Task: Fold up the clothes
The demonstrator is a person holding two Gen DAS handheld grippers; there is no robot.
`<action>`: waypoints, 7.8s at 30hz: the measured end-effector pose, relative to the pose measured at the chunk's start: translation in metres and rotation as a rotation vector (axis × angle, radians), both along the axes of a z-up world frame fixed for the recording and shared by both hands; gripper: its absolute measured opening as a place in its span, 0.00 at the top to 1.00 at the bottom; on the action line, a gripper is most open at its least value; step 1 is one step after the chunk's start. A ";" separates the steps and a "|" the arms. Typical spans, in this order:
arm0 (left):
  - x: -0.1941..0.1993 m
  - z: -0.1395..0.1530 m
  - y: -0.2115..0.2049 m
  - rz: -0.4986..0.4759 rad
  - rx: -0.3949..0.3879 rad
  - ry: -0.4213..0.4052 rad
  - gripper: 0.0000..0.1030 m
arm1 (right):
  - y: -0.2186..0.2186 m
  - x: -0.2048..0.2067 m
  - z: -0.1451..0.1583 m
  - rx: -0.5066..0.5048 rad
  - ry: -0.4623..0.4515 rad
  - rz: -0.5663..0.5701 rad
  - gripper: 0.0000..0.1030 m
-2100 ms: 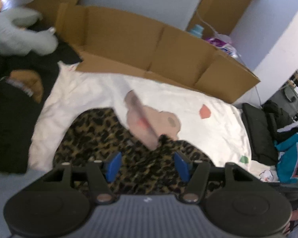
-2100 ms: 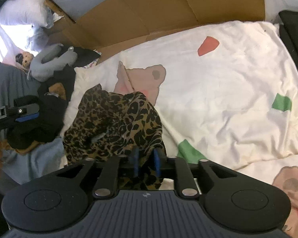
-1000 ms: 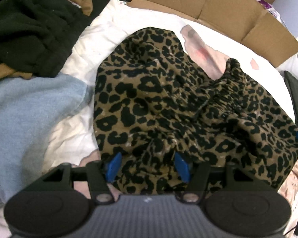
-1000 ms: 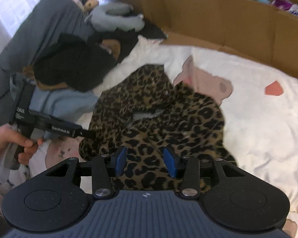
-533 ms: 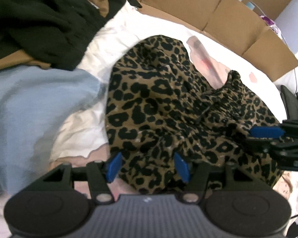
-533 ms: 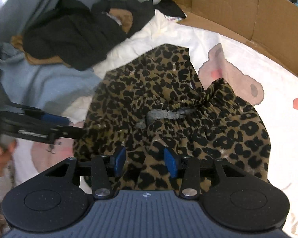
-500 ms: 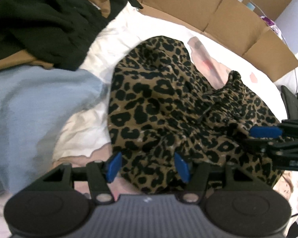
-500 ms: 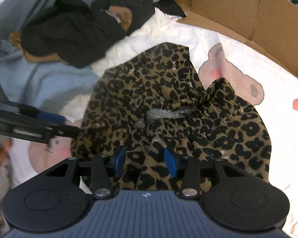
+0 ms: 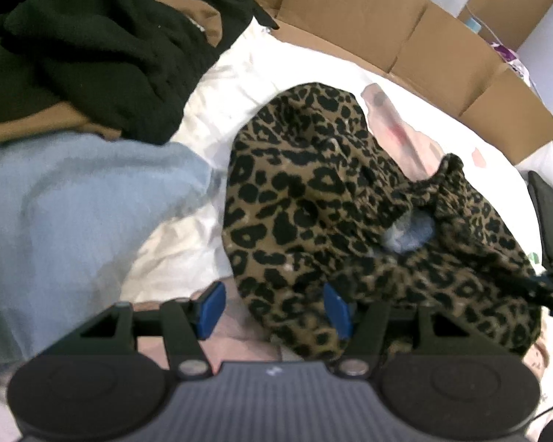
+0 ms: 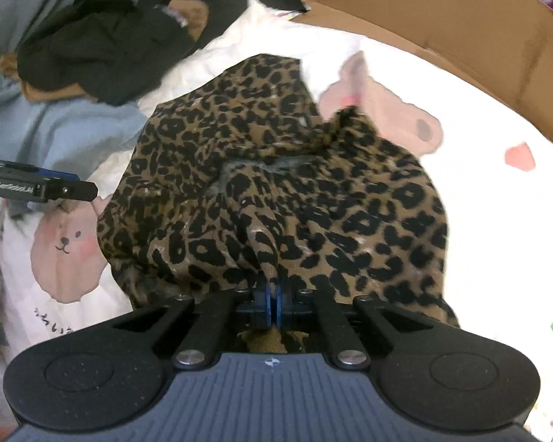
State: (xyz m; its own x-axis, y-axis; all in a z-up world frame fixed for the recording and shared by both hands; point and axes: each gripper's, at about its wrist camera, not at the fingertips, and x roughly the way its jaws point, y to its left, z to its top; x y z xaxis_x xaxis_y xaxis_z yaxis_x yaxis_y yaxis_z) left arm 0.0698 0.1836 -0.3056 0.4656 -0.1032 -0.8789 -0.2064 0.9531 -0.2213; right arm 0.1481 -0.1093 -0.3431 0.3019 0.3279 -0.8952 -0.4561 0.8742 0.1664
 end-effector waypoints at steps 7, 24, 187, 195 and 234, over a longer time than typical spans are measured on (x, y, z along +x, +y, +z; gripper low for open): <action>0.011 0.002 -0.001 -0.025 0.054 -0.009 0.39 | -0.059 -0.015 0.009 0.048 0.001 -0.157 1.00; 0.089 0.013 -0.021 -0.082 0.127 -0.071 0.35 | -0.153 -0.058 -0.003 0.099 -0.008 -0.467 1.00; 0.198 0.008 -0.032 -0.306 -0.054 -0.169 0.96 | -0.209 0.058 -0.006 -0.013 -0.158 -0.390 1.00; 0.253 -0.009 -0.039 -0.311 -0.046 -0.118 0.96 | -0.212 0.115 -0.014 -0.064 -0.156 -0.370 1.00; 0.271 -0.026 -0.052 -0.175 0.120 -0.078 0.40 | -0.282 0.131 -0.047 0.043 -0.171 -0.702 0.50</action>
State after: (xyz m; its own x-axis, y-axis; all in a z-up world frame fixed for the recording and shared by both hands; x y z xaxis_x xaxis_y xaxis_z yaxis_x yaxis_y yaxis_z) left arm 0.3411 0.1320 -0.3315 0.5165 -0.0855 -0.8520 -0.0221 0.9933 -0.1130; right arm 0.2794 -0.3918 -0.3901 0.5893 0.0395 -0.8070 0.1875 0.9649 0.1841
